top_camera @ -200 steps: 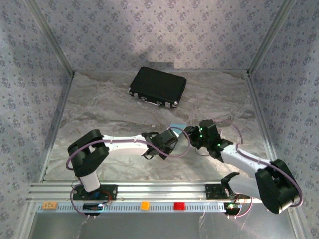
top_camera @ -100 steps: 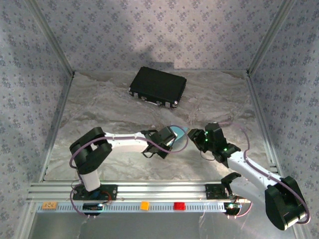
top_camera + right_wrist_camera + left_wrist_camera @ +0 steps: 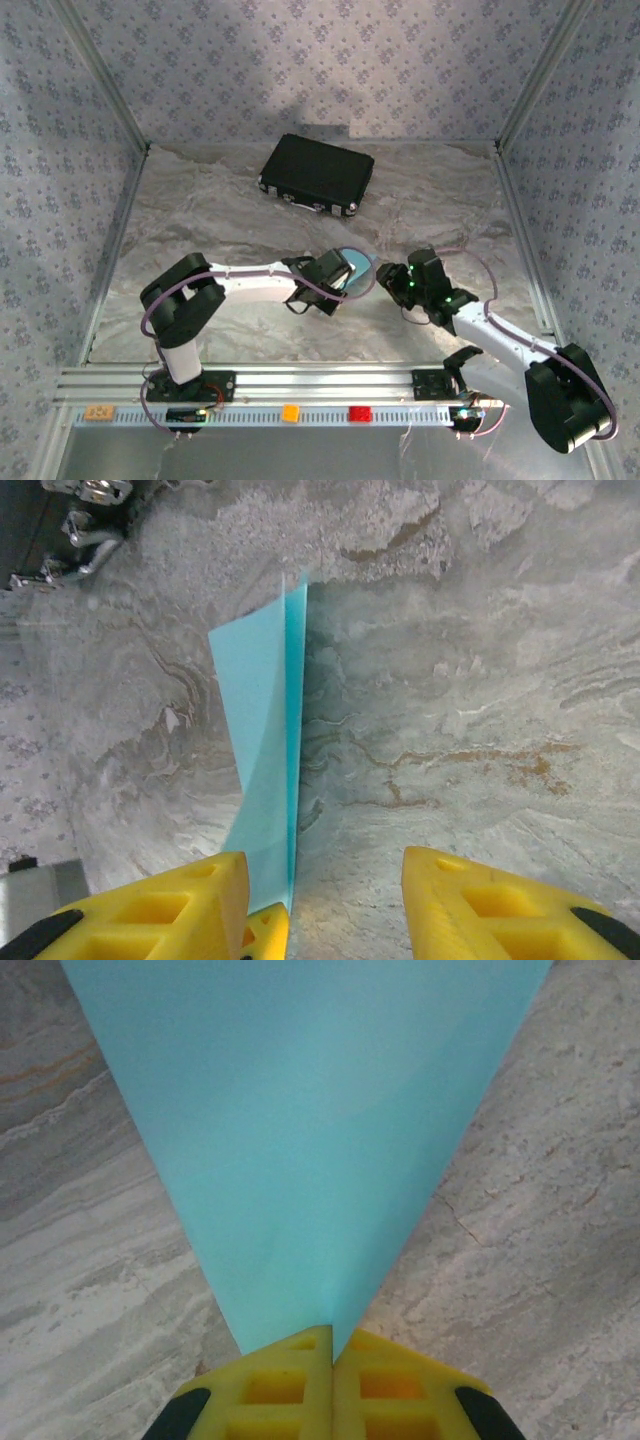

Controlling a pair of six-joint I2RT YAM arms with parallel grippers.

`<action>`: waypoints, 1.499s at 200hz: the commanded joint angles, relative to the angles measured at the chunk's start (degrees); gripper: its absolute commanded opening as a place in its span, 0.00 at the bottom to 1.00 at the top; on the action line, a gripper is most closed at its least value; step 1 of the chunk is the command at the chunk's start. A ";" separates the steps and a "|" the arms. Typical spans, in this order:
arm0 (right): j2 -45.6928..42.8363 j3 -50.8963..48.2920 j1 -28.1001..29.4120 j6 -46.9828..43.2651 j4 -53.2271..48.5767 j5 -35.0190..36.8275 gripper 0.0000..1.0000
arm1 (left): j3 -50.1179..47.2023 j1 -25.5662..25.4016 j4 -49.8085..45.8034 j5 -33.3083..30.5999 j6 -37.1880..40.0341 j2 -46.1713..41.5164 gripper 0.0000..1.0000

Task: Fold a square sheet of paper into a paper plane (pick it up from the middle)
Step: Fold the wing for the fifth time at the center of the table.

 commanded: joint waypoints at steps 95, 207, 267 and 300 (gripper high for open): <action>15.86 4.55 5.76 -8.40 15.72 -7.15 0.17 | -7.80 8.60 10.67 19.67 -4.83 -2.56 0.00; 29.21 10.39 6.01 -11.31 27.35 -15.21 0.10 | -12.49 15.62 19.16 33.74 -8.94 -1.13 0.00; 36.52 12.03 3.83 -9.47 33.33 -18.72 0.10 | -14.75 18.37 22.63 36.98 -12.42 -0.55 0.00; 38.41 12.82 3.65 -9.56 34.14 -20.01 0.10 | -15.90 19.44 24.90 38.16 -14.41 0.19 0.00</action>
